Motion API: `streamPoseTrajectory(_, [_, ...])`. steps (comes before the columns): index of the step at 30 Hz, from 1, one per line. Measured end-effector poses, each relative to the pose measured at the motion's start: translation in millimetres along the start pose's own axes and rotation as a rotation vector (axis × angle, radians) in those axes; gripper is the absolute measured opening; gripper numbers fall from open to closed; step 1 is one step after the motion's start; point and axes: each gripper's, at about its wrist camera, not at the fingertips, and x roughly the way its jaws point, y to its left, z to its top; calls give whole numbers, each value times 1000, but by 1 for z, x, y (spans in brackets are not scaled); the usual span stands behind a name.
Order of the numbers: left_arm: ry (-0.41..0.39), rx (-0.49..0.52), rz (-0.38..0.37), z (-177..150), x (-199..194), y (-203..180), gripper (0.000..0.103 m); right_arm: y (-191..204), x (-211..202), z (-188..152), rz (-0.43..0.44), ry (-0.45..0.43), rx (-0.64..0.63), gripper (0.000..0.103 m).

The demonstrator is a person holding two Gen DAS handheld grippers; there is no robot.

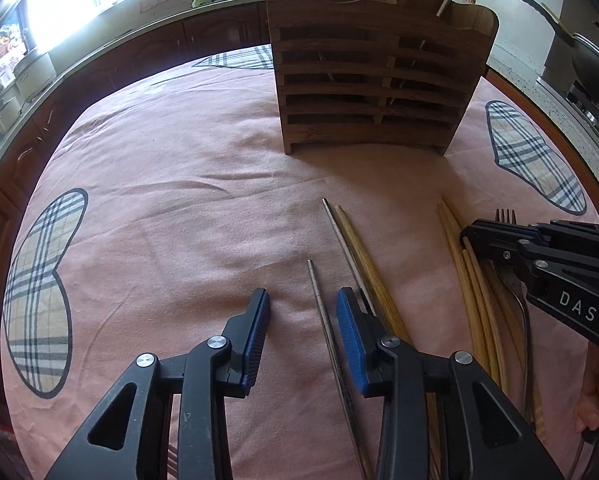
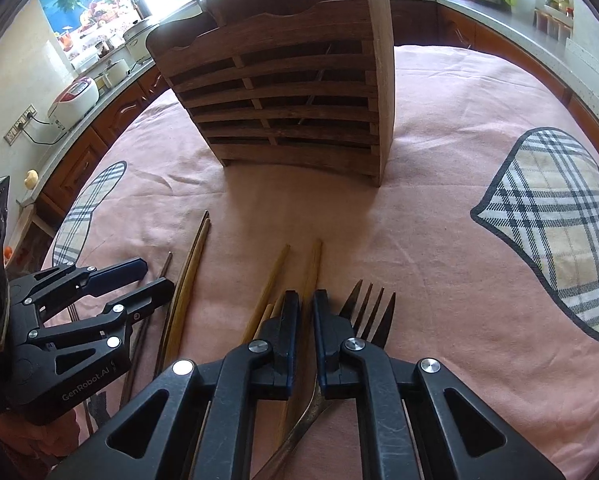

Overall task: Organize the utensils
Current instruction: 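Grasp a metal chopstick with left gripper while right gripper grasps a wooden chopstick, then carry both chopsticks upright over the wooden holder with both grippers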

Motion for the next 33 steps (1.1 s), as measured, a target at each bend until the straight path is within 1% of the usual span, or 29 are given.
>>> streamPoseTrajectory(1, [2, 2, -2, 0, 0, 0, 33, 0, 1, 2, -5, -1, -2, 7])
streamPoseTrajectory(3, [0, 16, -7, 0, -2, -3, 25, 3, 6, 8, -10, 0, 3, 7])
streamPoseTrajectory(4, [-1, 22, -10, -1, -3, -4, 14, 3, 6, 10, -12, 2, 0, 8])
streamPoseTrajectory(5, [0, 26, -12, -1, -4, -5, 8, 4, 7, 10, -16, 1, -6, 8])
streamPoseTrajectory(8, [-2, 9, -29, -5, -8, -1, 6, 3, 5, 8, -16, -4, -4, 7])
streamPoseTrajectory(11, [4, -32, -74, -9, -16, 9, 3, 2, -3, 3, 26, -19, 27, 6])
streamPoseTrajectory(13, [-11, -58, -115, -13, -26, 16, 3, 3, -14, 0, 41, -36, 31, 6])
streamPoseTrajectory(15, [-23, -76, -141, -16, -39, 22, 3, 5, -25, -4, 68, -52, 38, 5])
streamPoseTrajectory(18, [-49, -87, -166, -20, -60, 29, 3, 12, -43, -8, 95, -82, 25, 5])
streamPoseTrajectory(27, [-130, -96, -219, -44, -138, 46, 3, 39, -100, -13, 125, -185, -17, 5])
streamPoseTrajectory(33, [-201, -94, -228, -61, -186, 51, 3, 46, -134, -21, 123, -249, -30, 5])
